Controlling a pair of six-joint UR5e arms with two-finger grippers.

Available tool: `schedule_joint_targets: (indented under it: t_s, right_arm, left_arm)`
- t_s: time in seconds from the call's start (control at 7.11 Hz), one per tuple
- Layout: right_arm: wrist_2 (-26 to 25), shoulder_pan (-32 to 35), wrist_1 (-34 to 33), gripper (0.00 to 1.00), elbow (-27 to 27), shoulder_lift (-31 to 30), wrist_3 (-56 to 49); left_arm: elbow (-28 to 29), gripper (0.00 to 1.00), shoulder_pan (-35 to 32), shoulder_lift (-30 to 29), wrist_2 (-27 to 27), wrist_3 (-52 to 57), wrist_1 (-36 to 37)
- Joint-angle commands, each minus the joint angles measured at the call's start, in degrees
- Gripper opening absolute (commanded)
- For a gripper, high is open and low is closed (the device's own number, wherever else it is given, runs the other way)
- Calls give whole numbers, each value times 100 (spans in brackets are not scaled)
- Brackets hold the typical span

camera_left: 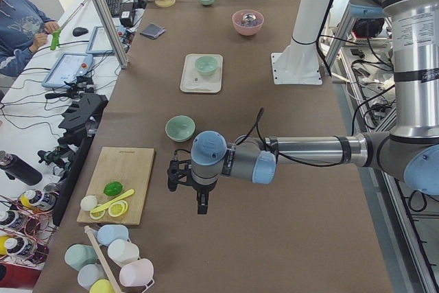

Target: Stack green bowls together

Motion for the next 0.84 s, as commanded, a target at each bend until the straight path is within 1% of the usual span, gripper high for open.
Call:
schedule_joint_targets:
  t_s: [0.0,0.28,0.7]
  right_arm:
    - [0,0,0,100,-10,0,-7]
    - [-26,0,0,100,-10,0,-7]
    - [0,-9,9,100,25,-9,-25]
  left_arm:
    - [-35,98,2,18,-81,-555,-128]
    - [-35,98,11,18,-108,-735,-443]
    - [0,98,20,1,-99,-866,-435]
